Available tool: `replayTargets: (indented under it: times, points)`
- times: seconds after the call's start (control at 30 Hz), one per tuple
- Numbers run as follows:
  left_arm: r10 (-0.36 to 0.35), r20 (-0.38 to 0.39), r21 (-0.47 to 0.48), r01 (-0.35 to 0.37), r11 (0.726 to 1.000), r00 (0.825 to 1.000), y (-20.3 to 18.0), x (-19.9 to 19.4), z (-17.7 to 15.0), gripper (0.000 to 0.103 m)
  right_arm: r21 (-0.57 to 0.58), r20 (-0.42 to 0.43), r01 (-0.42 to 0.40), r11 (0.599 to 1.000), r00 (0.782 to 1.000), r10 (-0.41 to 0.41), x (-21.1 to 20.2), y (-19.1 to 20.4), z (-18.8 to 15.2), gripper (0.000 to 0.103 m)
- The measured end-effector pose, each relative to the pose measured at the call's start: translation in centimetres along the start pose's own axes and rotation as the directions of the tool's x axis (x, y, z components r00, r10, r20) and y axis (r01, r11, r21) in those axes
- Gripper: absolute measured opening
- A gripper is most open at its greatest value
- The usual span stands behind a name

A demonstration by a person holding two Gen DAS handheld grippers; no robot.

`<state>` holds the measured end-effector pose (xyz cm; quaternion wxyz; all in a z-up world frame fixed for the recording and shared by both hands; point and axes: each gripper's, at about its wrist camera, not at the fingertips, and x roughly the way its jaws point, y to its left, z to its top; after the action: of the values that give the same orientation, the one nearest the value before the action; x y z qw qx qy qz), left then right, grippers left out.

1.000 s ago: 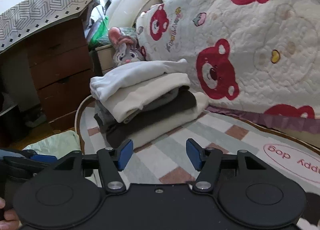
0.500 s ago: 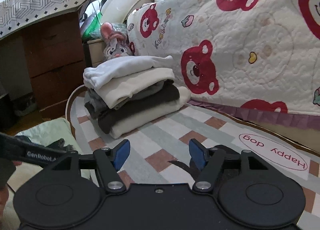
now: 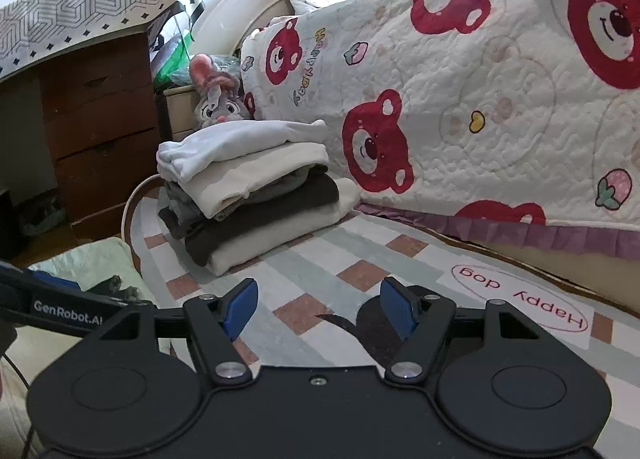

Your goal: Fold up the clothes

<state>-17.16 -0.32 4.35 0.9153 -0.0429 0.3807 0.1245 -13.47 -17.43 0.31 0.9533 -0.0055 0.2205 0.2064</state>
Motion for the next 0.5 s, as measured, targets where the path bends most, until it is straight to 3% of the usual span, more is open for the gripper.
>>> replayTargets:
  times: [0.5]
  points:
    - [-0.015, 0.009, 0.002, 0.015, 1.000, 1.000, 0.00, -0.53, -0.44, 0.099, -0.002, 0.010, -0.018, 1.000, 1.000, 0.018, -0.22, 0.28, 0.05, 0.073]
